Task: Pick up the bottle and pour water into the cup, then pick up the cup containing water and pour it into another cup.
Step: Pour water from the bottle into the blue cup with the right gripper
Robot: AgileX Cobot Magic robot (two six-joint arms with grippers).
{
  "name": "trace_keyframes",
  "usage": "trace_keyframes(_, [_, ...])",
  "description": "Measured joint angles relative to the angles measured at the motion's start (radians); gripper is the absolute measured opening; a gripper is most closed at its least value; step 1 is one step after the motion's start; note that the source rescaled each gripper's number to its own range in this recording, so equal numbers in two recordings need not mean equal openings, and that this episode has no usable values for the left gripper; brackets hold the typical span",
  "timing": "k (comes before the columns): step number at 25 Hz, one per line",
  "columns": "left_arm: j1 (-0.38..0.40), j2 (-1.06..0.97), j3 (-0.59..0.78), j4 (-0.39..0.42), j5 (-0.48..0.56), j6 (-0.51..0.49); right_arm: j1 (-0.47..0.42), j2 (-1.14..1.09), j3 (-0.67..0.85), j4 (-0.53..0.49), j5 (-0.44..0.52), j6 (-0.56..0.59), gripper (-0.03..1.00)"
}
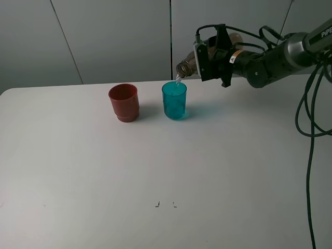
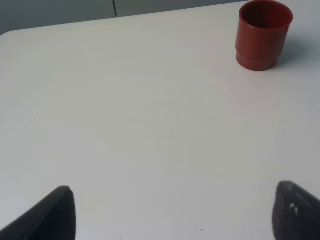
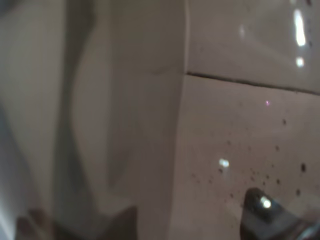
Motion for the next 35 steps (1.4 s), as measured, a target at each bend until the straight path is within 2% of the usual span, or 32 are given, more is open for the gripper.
trace_keyframes(35, [0.0, 0.0, 0.0, 0.0, 0.0, 0.0, 0.0, 0.0, 0.0, -0.022, -0.014, -0.061, 0.01])
